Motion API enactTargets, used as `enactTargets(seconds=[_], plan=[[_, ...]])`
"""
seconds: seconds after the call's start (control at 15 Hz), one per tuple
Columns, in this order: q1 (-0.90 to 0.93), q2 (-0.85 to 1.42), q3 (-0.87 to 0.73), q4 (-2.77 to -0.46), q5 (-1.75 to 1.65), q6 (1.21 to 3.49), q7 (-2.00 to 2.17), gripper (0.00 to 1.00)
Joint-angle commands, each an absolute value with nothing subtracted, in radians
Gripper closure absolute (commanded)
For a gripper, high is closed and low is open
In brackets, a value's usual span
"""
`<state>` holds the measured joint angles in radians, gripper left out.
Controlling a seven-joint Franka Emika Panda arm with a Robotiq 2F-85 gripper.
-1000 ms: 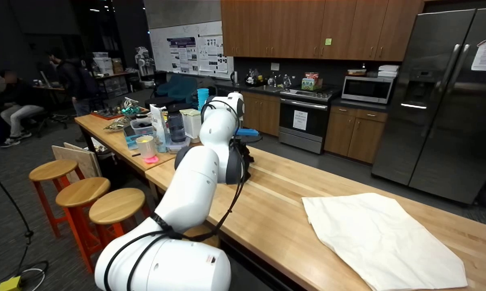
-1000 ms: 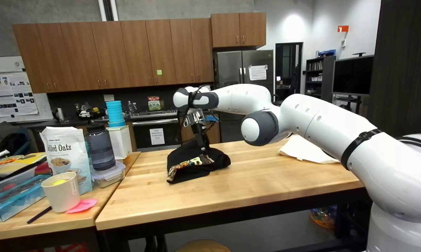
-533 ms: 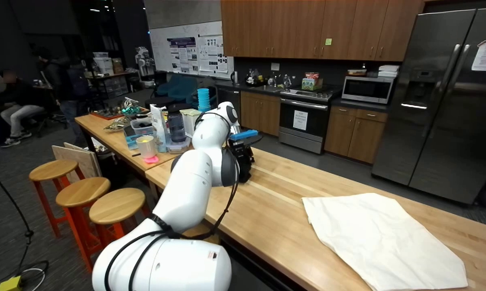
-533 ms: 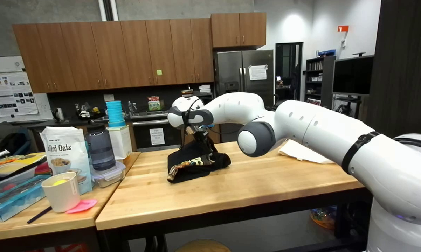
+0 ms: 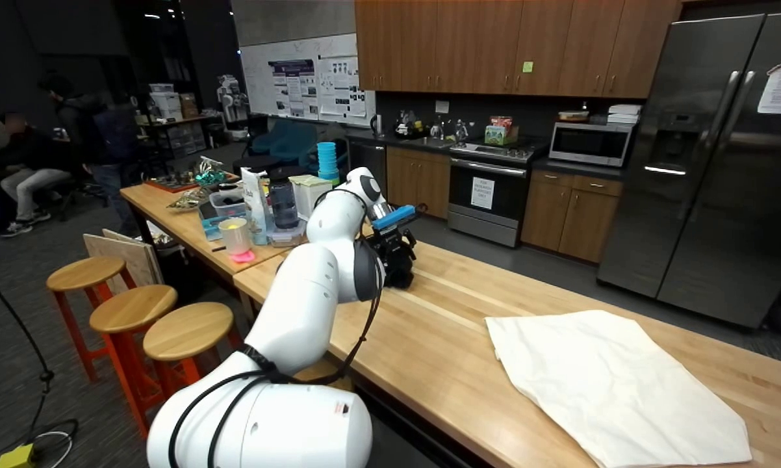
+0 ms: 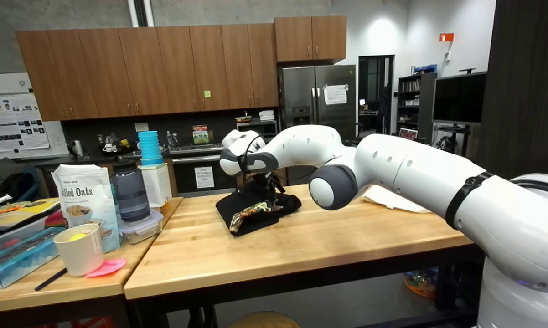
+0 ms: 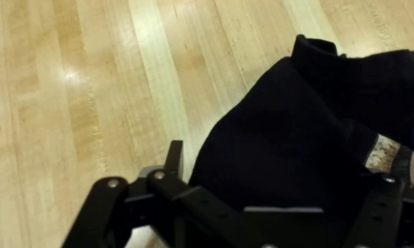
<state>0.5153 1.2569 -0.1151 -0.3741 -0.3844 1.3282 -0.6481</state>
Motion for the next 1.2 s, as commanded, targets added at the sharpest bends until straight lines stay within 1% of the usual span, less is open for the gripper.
enactTargets(seconds=[0.0,0.4,0.67,0.93,1.13], plan=[[0.516,1.262,-0.14,-0.357,-0.402,1.373,-0.566,0.0],[0.553,1.218,-0.182,-0.375,-0.458,1.497,-0.483,0.0],[0.573,1.176,-0.19,-0.36,-0.45,1.517,-0.402,0.0],[0.576,1.114,-0.161,-0.361,-0.404,1.482,-0.31,0.0],[0.55,1.078,-0.091,-0.374,-0.307,1.459,-0.311,0.0]])
